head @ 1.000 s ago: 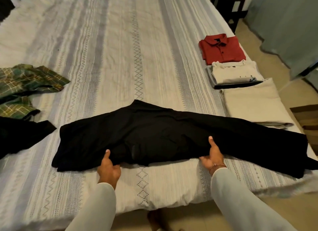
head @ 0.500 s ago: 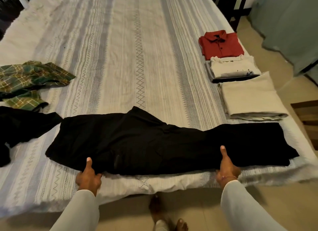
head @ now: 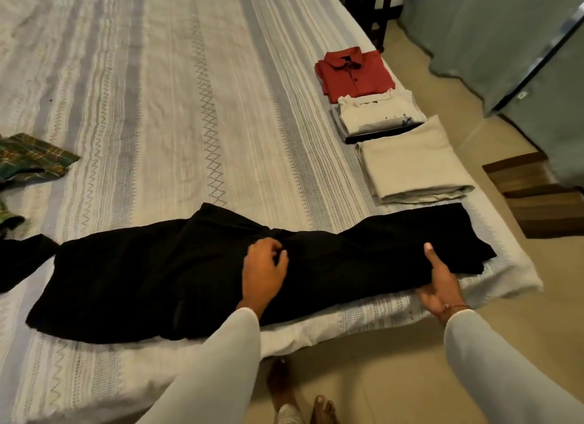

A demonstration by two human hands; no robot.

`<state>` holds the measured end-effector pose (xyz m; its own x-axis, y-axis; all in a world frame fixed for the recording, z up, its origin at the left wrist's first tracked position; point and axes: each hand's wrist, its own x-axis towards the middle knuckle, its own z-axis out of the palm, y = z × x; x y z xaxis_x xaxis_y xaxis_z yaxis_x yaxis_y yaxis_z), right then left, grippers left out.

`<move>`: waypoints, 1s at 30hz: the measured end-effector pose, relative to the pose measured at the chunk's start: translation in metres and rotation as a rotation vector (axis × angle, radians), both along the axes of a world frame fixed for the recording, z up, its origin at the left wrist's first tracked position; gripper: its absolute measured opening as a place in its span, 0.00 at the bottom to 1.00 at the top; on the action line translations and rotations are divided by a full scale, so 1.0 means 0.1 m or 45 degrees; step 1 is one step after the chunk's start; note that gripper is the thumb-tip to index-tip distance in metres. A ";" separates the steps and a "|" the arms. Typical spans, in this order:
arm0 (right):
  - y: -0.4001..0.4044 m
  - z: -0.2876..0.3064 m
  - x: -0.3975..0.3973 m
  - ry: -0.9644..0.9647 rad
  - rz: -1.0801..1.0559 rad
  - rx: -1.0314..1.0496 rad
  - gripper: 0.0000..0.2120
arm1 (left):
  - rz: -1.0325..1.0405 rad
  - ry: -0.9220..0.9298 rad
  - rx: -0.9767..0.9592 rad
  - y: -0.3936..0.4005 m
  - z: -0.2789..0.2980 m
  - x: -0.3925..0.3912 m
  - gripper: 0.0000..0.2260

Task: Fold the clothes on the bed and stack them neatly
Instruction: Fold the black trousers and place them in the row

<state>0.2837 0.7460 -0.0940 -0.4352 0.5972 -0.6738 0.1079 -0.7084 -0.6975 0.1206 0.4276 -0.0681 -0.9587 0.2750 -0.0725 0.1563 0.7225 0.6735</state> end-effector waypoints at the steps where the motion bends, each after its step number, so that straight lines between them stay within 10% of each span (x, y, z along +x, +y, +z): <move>1: 0.00 0.01 0.00 0.007 -0.002 0.002 0.39 | -0.170 0.021 -0.063 0.23 -0.02 -0.01 0.08; 12: 0.74 0.09 0.02 0.027 -0.126 -0.006 0.38 | -0.905 -0.273 -0.529 1.45 -0.30 -0.42 0.44; 17: 1.13 0.05 0.17 0.009 -0.046 -0.036 0.21 | -0.973 -0.743 -0.456 1.90 -0.20 -0.52 0.32; 24: 1.56 0.19 0.63 0.190 0.058 0.101 0.24 | -0.882 -1.180 0.021 2.44 0.03 -0.70 0.19; 30: 1.81 -0.08 0.61 -0.738 0.353 0.557 0.13 | -0.826 -0.898 -0.227 2.90 -0.18 -0.58 0.20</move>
